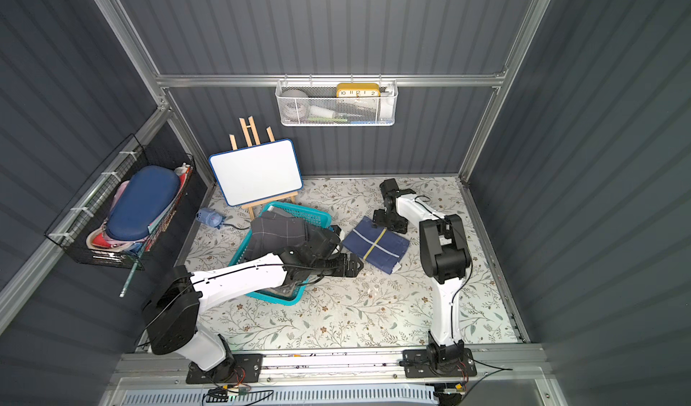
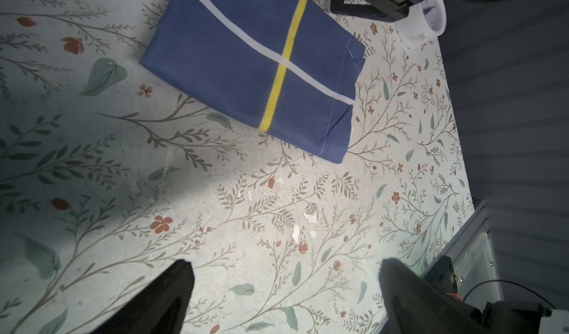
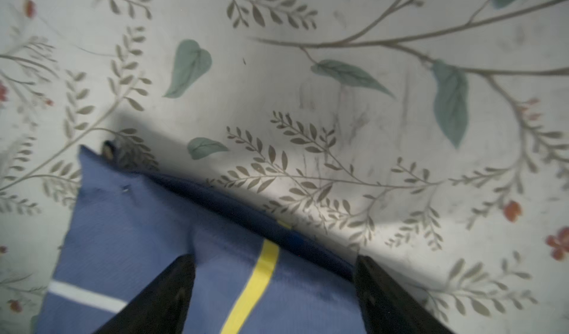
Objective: Put the folded pillowcase in the basket
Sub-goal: Adjust the pillowcase at the center of the board, then pick up the pillowcase from the center of the board.
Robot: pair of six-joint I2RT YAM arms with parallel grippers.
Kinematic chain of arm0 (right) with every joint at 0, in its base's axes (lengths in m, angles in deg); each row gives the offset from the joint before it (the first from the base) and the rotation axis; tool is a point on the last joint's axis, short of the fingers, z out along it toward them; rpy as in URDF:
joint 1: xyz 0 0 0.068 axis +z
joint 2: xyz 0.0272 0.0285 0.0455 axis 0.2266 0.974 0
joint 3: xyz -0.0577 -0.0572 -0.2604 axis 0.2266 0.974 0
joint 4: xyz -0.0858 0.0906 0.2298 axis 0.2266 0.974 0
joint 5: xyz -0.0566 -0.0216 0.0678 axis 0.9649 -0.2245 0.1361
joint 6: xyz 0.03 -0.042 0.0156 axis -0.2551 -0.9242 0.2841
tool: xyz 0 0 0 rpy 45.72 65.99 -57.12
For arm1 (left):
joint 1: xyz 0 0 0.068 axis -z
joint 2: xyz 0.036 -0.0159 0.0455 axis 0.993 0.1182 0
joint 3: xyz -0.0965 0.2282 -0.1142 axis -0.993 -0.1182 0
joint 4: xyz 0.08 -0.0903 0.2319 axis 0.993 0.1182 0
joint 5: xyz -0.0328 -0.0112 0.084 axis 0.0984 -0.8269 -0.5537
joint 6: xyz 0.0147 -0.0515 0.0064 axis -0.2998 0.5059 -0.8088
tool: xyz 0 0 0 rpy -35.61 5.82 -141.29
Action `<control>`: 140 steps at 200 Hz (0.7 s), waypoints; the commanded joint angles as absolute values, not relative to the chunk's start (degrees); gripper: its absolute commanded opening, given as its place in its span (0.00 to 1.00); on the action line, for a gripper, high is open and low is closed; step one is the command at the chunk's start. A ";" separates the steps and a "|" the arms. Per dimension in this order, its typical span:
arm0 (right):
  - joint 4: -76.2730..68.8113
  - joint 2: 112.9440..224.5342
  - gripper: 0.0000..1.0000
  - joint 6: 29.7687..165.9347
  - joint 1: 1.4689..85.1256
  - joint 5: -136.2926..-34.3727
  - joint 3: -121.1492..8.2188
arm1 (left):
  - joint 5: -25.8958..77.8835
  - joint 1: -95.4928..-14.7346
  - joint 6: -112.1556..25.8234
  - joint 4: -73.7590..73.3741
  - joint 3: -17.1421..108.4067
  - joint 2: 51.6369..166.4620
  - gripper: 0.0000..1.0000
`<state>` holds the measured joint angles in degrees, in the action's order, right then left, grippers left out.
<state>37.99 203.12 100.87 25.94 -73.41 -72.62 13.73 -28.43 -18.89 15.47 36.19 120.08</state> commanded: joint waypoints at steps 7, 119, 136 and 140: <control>42.19 204.23 0.83 100.66 25.93 -75.53 -73.34 | 13.83 -28.43 -16.95 15.12 38.43 122.74 1.00; 20.89 176.54 0.74 114.74 29.70 -80.18 -30.61 | 18.80 -31.78 -15.63 4.99 34.78 132.58 0.86; 19.43 175.72 0.73 115.60 29.70 -80.86 -28.98 | 19.54 -31.78 -16.85 4.61 37.26 135.68 0.85; 19.02 175.53 0.73 115.78 29.69 -81.21 -28.63 | 19.61 -31.79 -17.03 4.53 37.86 136.45 0.84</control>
<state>21.95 175.05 112.24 29.37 -78.57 -31.94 16.92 -31.66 -15.02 7.41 35.51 132.62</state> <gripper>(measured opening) 0.735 0.851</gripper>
